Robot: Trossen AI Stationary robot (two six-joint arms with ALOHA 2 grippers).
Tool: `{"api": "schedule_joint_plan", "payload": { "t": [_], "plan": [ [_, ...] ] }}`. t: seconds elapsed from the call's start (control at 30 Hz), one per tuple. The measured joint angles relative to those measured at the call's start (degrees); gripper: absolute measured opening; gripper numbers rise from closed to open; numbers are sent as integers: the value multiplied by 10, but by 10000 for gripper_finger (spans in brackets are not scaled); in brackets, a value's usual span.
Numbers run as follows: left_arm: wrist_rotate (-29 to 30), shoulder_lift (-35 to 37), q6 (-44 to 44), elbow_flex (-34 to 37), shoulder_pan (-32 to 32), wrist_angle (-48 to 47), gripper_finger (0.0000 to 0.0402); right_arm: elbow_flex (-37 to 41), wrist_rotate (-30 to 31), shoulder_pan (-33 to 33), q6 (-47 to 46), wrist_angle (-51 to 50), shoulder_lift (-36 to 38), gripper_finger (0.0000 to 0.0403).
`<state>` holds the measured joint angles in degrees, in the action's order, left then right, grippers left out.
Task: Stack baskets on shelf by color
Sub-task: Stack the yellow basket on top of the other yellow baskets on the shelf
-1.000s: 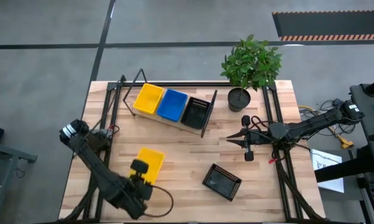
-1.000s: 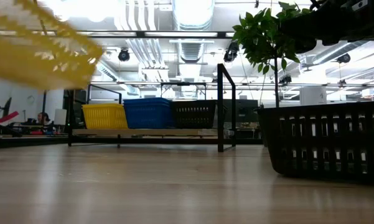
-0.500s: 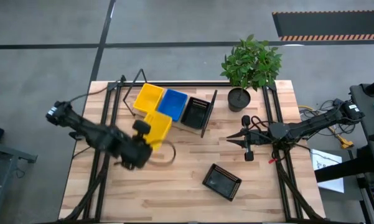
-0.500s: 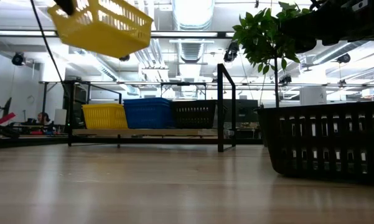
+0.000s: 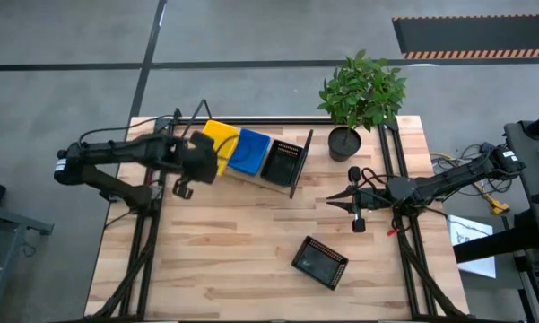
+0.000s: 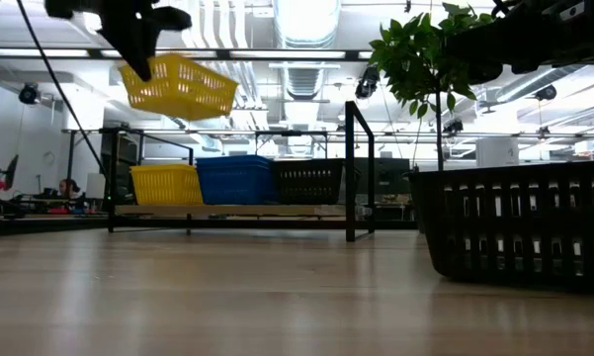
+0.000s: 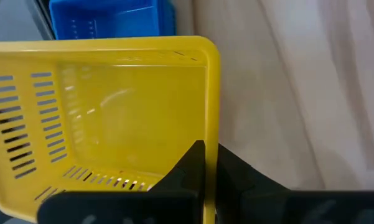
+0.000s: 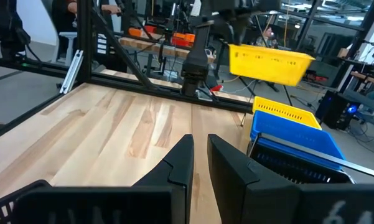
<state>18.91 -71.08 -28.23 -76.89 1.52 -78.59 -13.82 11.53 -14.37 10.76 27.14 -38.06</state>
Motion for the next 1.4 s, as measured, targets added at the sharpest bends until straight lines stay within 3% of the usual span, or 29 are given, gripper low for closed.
{"api": "schedule_joint_plan", "payload": {
  "t": [0.27,0.57,0.9,1.4],
  "plan": [
    [-59,3,-109,23,121,40,0,0,0,0,4,-3,0,38],
    [-112,2,-158,34,213,83,0,0,0,0,4,-3,0,38],
    [-115,1,-204,113,266,141,0,0,0,0,4,-4,0,38],
    [-113,-1,-208,150,285,169,0,0,0,0,4,-5,0,38]
  ]
}}
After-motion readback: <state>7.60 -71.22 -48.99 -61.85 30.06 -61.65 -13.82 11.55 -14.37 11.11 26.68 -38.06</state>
